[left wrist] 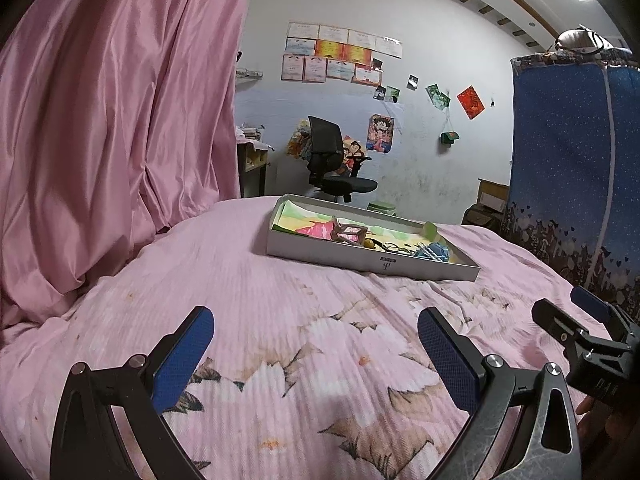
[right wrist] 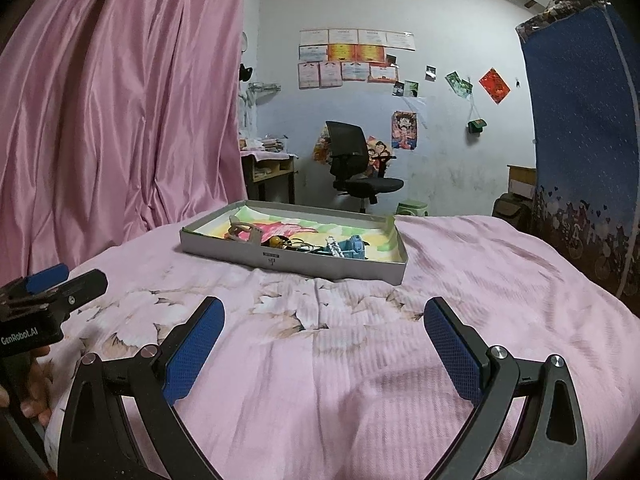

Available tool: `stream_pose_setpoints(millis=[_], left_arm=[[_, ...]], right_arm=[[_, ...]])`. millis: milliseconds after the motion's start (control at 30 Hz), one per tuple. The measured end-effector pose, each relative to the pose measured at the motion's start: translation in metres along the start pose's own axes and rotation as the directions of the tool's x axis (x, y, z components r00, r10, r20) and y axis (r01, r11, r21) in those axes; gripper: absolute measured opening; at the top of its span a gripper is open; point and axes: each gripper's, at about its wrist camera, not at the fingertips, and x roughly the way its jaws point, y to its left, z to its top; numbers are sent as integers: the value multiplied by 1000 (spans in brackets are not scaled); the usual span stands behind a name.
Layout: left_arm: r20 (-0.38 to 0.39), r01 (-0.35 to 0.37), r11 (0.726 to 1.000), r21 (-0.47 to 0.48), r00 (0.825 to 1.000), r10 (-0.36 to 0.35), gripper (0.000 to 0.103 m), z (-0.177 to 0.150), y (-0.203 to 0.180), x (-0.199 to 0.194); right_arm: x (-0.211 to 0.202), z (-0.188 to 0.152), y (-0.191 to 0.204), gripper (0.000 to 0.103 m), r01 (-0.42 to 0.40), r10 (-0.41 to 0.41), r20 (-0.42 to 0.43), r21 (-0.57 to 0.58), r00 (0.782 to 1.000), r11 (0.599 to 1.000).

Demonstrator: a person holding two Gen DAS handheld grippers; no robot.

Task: Organize jewelry

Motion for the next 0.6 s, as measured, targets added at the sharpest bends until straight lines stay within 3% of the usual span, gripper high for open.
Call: stream_pose_setpoints(millis=[600], left_arm=[[-3, 1, 1000, -2, 1000, -1, 103, -6, 1, 1]], right_arm=[[1, 0, -4, 98, 2, -2, -3, 16, 1000, 1000]])
